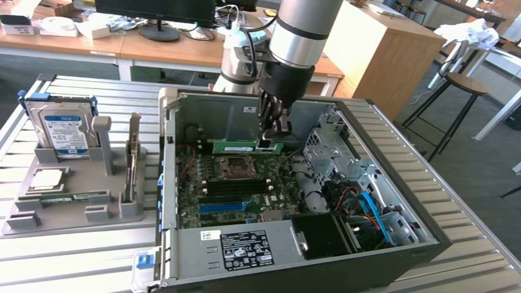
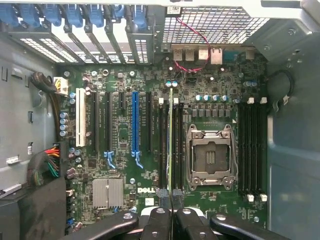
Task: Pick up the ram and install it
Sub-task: 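Pick up the ram and move it above insertion slot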
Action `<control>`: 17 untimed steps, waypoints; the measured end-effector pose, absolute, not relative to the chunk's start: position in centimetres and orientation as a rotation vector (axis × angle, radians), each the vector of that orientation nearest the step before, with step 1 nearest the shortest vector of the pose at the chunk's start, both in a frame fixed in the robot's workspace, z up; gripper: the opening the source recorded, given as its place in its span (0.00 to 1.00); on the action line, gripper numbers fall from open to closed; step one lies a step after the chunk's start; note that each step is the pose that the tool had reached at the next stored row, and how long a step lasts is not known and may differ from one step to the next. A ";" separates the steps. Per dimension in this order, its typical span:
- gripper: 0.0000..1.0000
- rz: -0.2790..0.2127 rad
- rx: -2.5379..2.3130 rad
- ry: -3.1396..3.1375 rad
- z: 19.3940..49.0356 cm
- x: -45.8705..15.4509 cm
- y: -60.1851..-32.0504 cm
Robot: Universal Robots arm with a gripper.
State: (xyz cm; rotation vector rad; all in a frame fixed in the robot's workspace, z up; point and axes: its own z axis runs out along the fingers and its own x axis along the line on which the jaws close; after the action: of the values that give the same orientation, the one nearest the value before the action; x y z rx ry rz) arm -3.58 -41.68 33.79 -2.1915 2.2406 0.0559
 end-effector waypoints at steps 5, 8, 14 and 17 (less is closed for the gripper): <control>0.11 0.055 -2.191 2.240 33.3 -3.6 -41.7; 0.11 0.055 -2.191 2.240 32.7 -3.6 -41.7; 0.11 0.055 -2.191 2.240 31.7 -3.6 -41.7; 0.11 0.055 -2.191 2.240 31.1 -3.6 -41.7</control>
State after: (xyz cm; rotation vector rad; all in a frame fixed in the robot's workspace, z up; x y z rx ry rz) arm -3.59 -41.72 31.13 -2.1911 2.2402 0.0550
